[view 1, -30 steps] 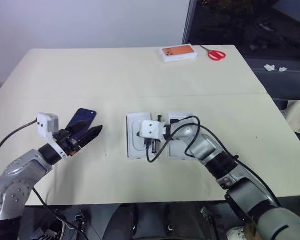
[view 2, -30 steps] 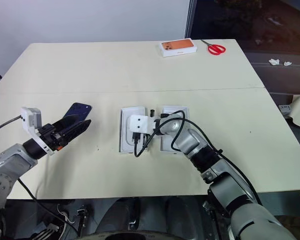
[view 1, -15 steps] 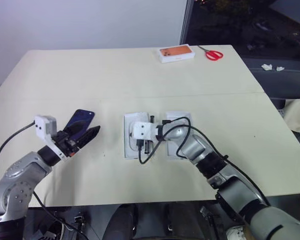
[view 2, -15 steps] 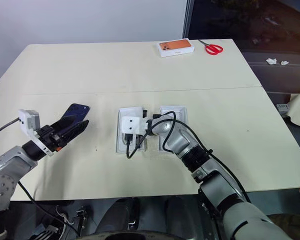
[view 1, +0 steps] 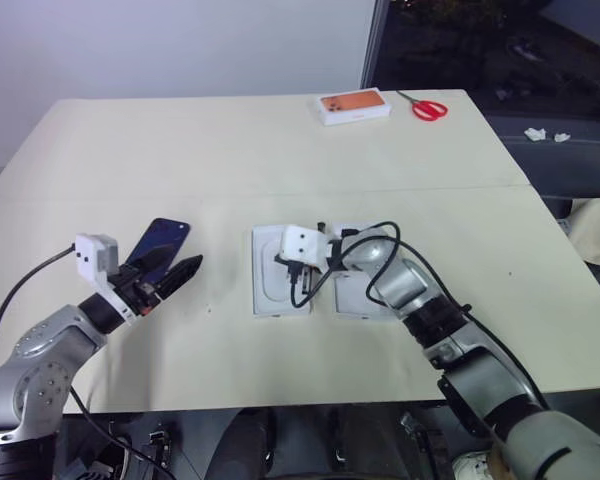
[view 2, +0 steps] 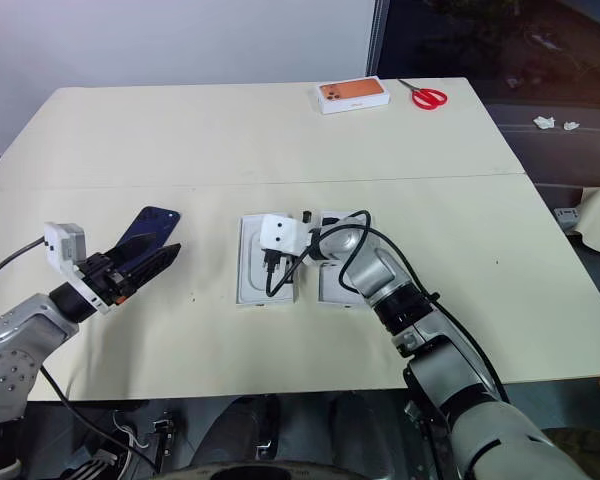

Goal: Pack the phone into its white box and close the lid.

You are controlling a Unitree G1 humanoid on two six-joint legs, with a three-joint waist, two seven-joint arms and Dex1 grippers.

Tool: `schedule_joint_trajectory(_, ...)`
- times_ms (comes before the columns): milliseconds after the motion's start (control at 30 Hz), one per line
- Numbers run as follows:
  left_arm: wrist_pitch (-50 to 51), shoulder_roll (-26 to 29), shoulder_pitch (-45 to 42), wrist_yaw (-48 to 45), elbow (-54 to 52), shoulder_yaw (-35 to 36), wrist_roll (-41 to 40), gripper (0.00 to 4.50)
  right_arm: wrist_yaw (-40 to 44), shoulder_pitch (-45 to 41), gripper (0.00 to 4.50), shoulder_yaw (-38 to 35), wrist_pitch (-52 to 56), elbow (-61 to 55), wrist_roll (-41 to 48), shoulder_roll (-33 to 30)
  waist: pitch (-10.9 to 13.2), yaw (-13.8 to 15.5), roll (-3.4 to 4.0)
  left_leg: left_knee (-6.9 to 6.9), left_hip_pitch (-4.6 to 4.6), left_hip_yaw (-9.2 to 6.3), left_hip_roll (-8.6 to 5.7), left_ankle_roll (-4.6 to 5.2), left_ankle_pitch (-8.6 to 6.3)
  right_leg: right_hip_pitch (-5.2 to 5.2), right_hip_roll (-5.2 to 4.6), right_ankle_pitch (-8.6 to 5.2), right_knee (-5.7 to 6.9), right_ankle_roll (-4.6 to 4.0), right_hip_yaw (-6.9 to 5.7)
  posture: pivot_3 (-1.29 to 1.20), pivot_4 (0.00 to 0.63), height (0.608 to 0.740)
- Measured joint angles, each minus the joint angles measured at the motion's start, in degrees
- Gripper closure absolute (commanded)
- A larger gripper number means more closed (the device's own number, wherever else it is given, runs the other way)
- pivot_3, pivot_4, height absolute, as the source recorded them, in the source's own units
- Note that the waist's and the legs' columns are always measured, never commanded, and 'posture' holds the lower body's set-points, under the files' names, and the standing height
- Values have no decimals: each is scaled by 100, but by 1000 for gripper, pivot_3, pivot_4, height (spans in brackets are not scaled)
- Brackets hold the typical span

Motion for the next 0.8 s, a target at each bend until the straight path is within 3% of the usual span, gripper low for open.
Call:
schedule_joint_trajectory(367, 18, -105, -53, -9, -5, -1, 51, 530, -357, -27, 4434, 422, -769, 330, -650, -60, -2, 5, -3, 1, 6, -1, -1, -1, 0, 4, -1, 0, 0, 0, -1, 0, 150, 740)
schedule_joint_trajectory(800, 37, -113, -117, 94, -27, -5, 151, 530, -266, 9, 4434, 240, -546, 356, -525, 165, -2, 0, -2, 0, 5, -2, 0, -2, 1, 7, 1, 0, 2, 0, -1, 0, 150, 740)
